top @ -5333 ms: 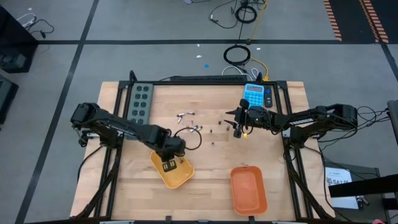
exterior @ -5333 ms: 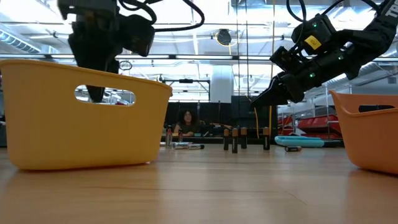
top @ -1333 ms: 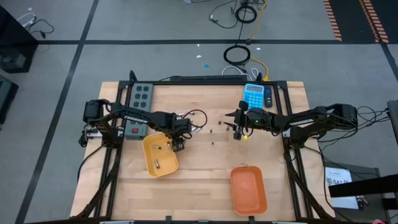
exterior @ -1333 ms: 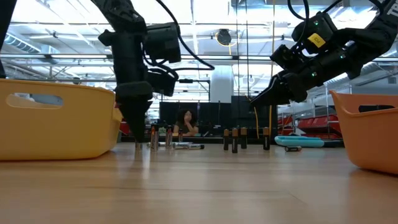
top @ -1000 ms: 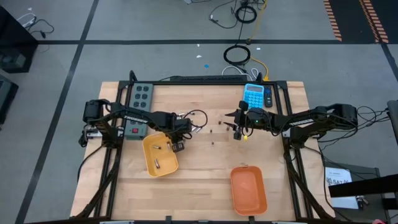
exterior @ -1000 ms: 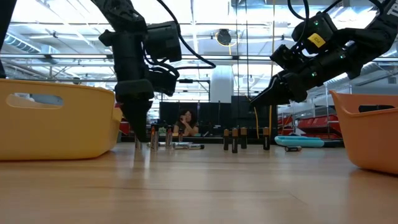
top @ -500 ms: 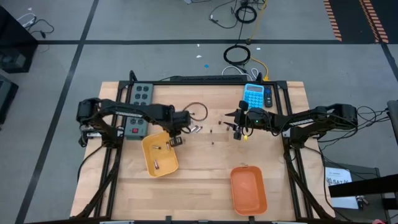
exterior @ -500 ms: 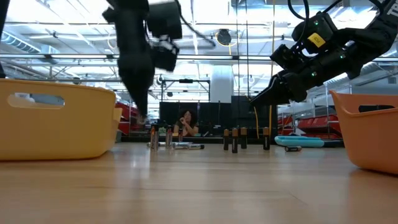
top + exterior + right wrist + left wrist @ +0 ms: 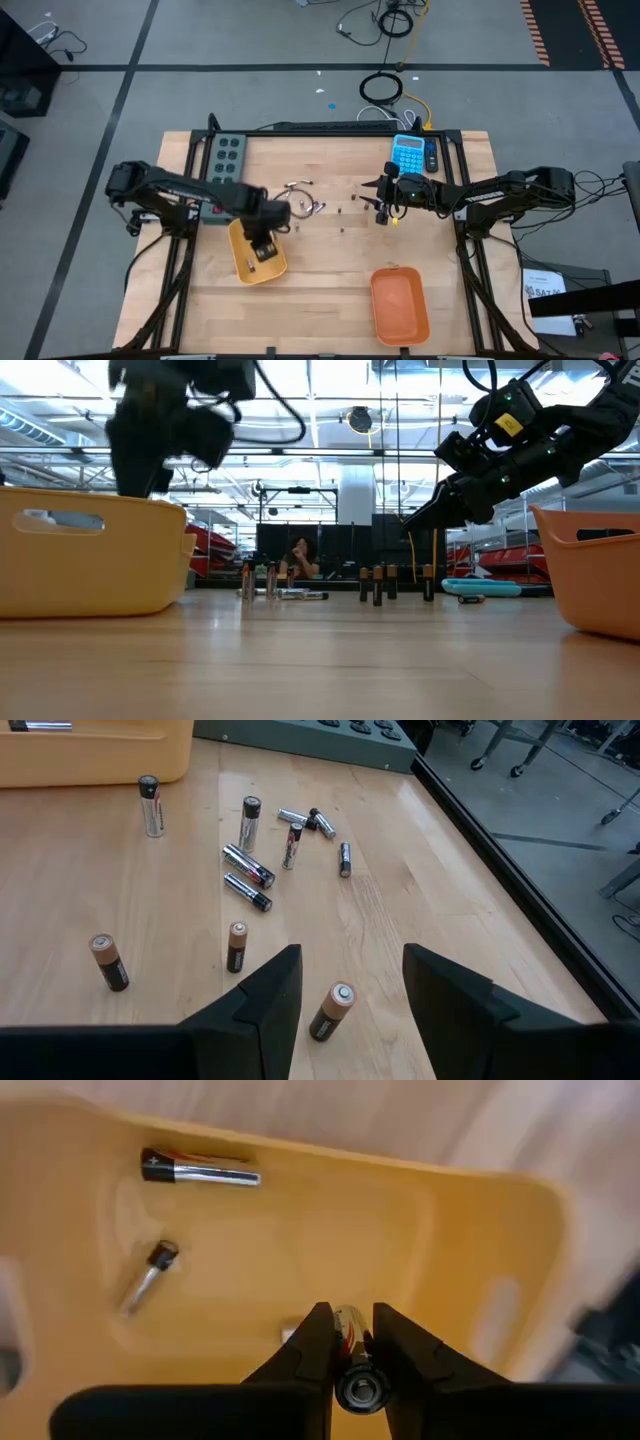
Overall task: Sort batteries
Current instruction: Put the silver battery into the yellow bin
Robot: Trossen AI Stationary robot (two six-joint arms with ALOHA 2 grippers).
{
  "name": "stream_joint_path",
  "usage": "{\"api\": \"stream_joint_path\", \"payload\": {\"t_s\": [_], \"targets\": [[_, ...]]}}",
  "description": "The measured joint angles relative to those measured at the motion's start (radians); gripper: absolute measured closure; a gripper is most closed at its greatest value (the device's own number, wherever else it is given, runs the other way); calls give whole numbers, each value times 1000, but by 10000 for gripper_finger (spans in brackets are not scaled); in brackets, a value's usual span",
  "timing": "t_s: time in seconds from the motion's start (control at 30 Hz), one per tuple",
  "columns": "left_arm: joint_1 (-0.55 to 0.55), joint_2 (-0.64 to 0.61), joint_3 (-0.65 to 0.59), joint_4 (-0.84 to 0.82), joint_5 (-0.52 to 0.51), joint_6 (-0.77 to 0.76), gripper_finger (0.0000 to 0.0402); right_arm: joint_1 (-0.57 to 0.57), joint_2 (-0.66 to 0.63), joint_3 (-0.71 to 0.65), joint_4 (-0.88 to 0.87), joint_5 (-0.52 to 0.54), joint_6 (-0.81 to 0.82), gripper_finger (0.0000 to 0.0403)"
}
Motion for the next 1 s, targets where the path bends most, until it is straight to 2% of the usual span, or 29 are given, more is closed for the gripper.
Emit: {"api": "stream_joint_path", "payload": {"t_s": [0.13,0.23,0.3,0.43,0.6,0.83,1.0], "targets": [[-60,18,-60,47,-50,-76,285,0,0,0,0,0,1,236],[-82,19,-54,53,-61,-100,238,4,0,0,2,0,12,236],[-83,18,-29,41,-61,-103,222,9,0,0,4,0,18,236],[-81,11,69,33,-92,-77,215,18,0,0,27,12,19,236],[-74,23,109,91,-389,13,214,21,0,0,39,26,10,236],[-13,136,104,218,-476,147,213,21,0,0,37,26,-4,236],[5,168,103,225,-527,236,213,20,0,0,30,26,-8,236]]}}
